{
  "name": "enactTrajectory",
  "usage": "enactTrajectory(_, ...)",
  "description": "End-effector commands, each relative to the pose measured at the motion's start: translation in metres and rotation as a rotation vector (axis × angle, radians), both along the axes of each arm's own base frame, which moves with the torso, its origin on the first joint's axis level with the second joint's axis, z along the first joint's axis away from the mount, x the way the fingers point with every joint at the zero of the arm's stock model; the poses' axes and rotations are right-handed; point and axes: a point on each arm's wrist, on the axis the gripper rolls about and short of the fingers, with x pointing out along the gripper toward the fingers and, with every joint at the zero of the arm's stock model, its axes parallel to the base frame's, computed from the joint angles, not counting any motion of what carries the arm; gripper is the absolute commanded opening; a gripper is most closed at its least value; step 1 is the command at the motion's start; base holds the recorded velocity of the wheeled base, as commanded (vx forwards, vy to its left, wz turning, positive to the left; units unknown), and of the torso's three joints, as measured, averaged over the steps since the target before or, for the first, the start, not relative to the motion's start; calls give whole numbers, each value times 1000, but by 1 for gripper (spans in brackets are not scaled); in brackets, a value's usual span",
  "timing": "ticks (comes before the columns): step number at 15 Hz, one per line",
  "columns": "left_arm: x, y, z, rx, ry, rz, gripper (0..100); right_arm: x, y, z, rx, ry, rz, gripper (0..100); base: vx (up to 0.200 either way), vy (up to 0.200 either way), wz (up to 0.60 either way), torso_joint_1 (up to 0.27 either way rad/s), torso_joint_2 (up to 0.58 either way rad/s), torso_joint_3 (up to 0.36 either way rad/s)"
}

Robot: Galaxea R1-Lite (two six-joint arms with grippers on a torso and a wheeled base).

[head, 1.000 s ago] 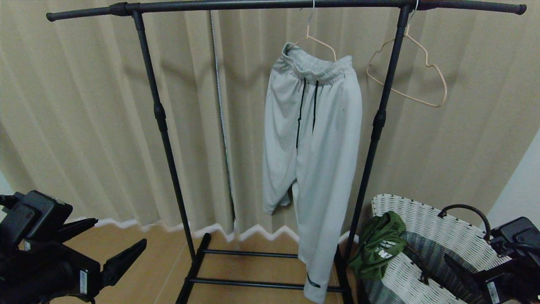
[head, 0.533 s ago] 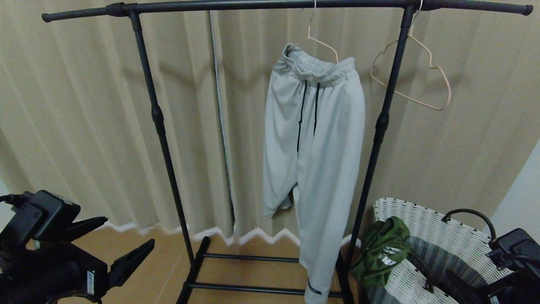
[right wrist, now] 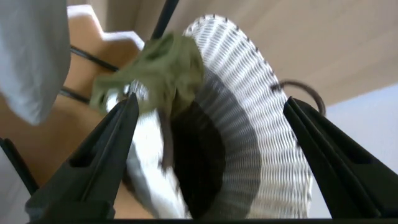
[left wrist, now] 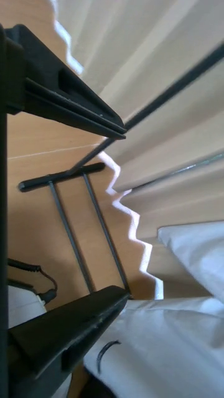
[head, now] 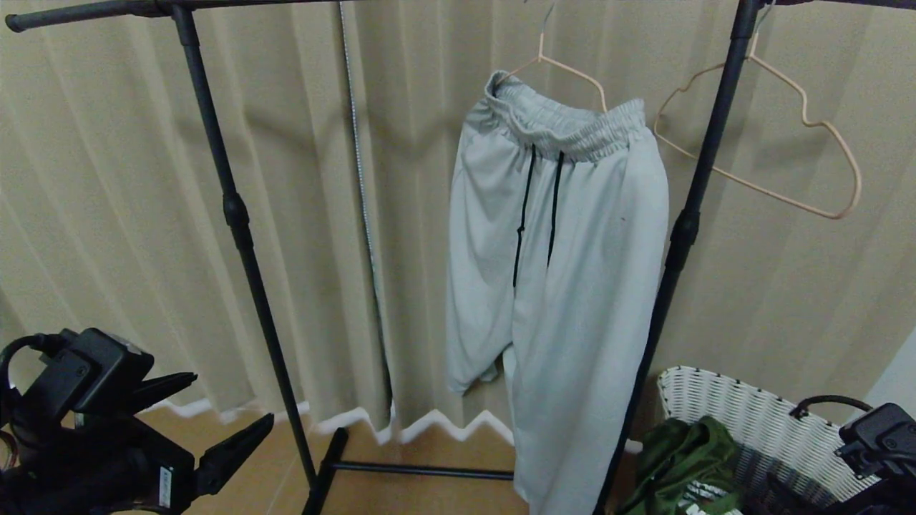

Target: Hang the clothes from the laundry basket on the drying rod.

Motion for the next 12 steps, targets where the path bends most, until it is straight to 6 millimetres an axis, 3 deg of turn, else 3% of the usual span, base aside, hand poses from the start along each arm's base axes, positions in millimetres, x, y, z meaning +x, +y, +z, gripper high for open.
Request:
enactTrajectory(1,1,-3,-3,6,16,-19,100,10,1,-2,-5,39,3,100,0,0,0,0,0,0)
enactTrajectory(9,-2,-5,-6,9,13,-40,100,89,6,-40,-76,306,-2,100,0,0,0,0,0,0)
enactTrajectory(12,-3,-4,-7,1,-15,-36,100,101,5,-46,-120,325,-54,100,0,0,0,0,0,0)
